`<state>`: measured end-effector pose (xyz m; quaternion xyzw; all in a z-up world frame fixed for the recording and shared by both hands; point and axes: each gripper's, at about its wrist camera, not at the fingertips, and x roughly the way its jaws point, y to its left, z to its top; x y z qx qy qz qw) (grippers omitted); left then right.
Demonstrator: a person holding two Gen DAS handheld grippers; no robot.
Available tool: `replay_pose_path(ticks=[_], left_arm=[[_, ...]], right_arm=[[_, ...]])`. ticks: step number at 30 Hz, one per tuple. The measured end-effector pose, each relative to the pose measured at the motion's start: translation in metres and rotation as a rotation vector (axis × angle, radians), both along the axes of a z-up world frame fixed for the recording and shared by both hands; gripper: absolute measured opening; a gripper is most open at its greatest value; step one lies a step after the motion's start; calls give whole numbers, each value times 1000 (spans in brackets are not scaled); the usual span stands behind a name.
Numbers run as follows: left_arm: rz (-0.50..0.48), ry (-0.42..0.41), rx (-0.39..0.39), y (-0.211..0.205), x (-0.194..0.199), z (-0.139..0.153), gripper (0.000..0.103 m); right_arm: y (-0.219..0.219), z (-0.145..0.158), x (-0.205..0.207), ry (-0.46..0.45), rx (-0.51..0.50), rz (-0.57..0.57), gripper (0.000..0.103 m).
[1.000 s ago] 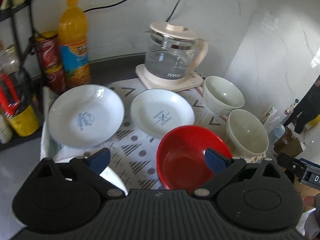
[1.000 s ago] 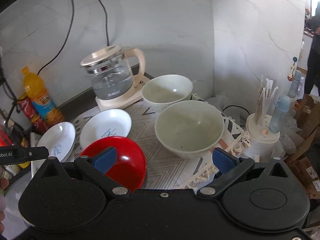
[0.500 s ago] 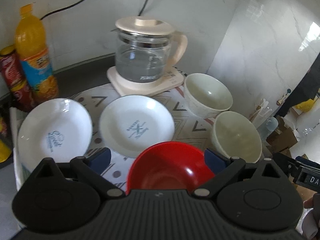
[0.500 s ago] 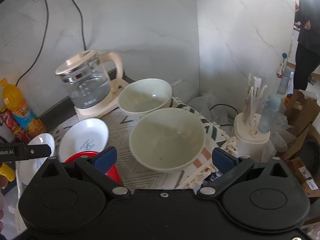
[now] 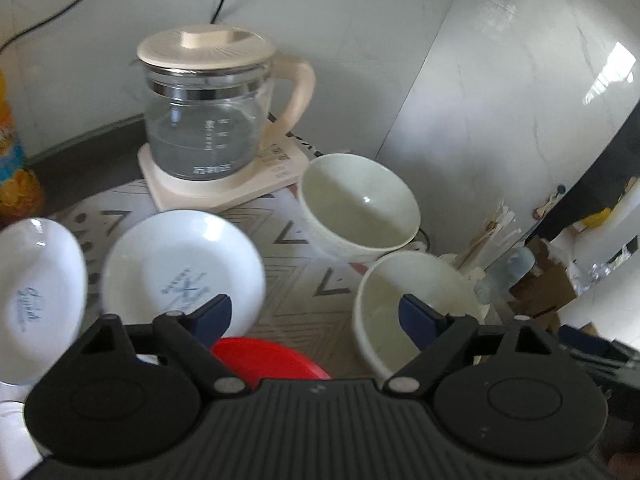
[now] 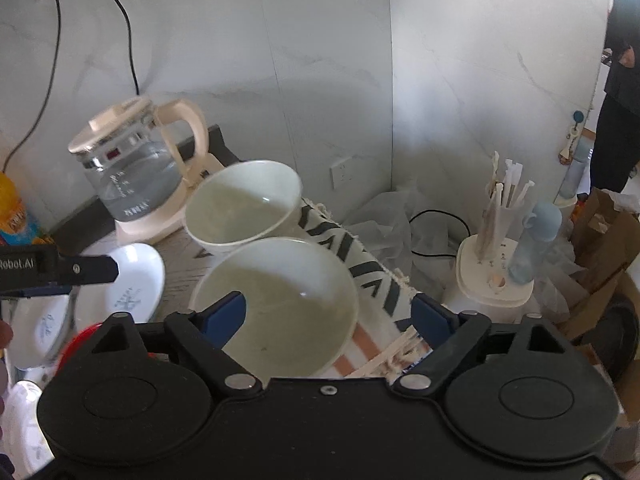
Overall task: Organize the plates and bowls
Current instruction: 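Close both grippers on the rim of the large white bowl, then lower the large white bowl into the red bowl and open both grippers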
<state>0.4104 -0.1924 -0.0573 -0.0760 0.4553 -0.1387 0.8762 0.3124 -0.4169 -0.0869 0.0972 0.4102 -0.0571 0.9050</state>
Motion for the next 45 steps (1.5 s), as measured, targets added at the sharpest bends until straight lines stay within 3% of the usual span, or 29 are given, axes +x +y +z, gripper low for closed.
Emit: replay_pose_path(ticks=[6,15,18,21,22,23,25,30,38,45], left_arm=[[2,33,-19,-24,15,-16,74],[-15,120,-15,-48,36,-50,49],[-8,161,5,-53,42,-66,41],[-3,195,-11,-57,44,-76,35],[-2,202,-10,-58,45,-79,31],[-2,210,-11,-58,46,-82,24],[3,235,-33,-58,47,-88,12],[36,237,-18,-61,43,-84,12],[74,179,-52,-45,29,-51,12],[121,133,-73,-25,18,-22,12]], right_arm=[[-20,-17,16,34,19,18,79],[-27,-51,39,128,57,79,61],[-26,-64,44,159,73,106,47],[-26,-75,47,185,90,131,27],[-27,-79,49,193,103,139,16],[-27,-82,50,194,127,148,14],[-26,-81,50,173,123,155,13],[-27,-64,50,126,143,171,13],[-17,-19,51,38,85,233,13],[-3,4,49,3,116,252,13]])
